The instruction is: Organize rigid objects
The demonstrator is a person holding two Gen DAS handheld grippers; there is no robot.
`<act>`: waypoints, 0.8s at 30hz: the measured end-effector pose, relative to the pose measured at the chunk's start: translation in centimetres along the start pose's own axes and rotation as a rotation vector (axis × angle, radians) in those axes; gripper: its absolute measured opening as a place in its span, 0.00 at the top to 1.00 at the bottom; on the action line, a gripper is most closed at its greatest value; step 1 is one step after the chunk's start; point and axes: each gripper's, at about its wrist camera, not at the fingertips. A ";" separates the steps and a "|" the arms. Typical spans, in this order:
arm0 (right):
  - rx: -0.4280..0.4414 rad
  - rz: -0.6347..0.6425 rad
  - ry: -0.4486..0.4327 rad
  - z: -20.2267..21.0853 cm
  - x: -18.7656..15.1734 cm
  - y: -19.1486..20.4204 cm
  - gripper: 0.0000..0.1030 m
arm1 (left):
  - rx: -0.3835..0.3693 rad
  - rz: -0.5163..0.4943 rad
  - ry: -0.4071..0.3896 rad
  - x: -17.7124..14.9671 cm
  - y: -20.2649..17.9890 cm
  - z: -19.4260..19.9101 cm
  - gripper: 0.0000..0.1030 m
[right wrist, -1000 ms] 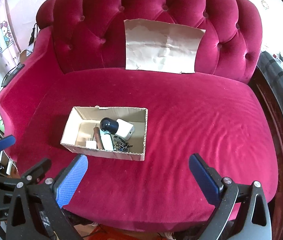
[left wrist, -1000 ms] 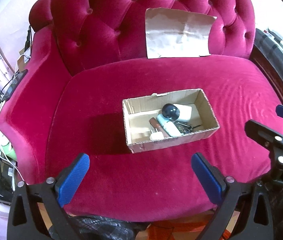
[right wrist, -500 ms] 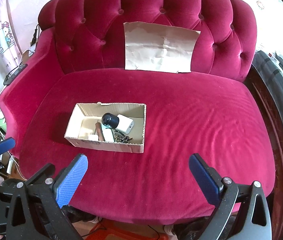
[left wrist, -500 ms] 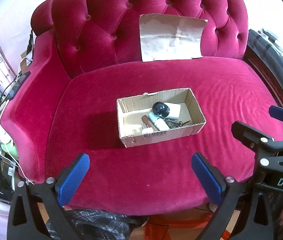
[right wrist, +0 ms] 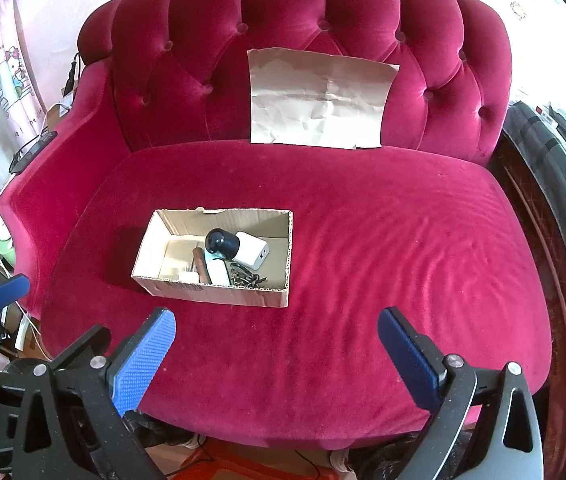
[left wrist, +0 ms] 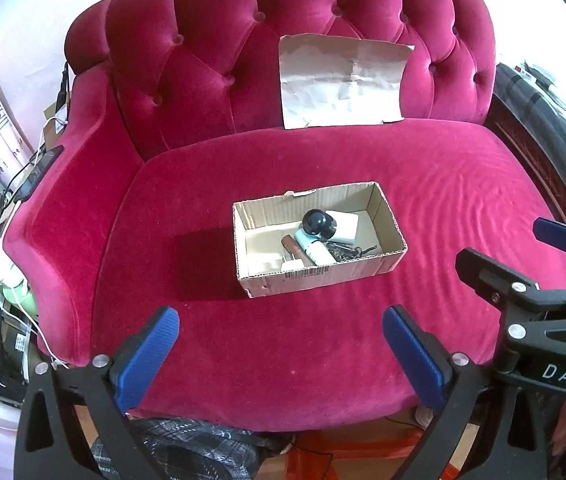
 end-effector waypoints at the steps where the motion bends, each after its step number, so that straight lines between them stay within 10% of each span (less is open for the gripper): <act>1: -0.002 0.000 -0.001 0.0 0.0 0.0 0.00 | 0.001 0.000 0.000 0.0 0.0 0.0 0.00; 24: -0.004 -0.001 -0.022 0.6 0.1 -0.3 0.00 | 0.000 0.001 -0.005 0.1 -0.2 0.1 0.00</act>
Point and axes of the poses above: each gripper's, at about its wrist camera, not at the fingertips, and z roughly against the way its jaws point, y to its left, x to its top, and after that the axes turned 6 degrees about -x, right-handed
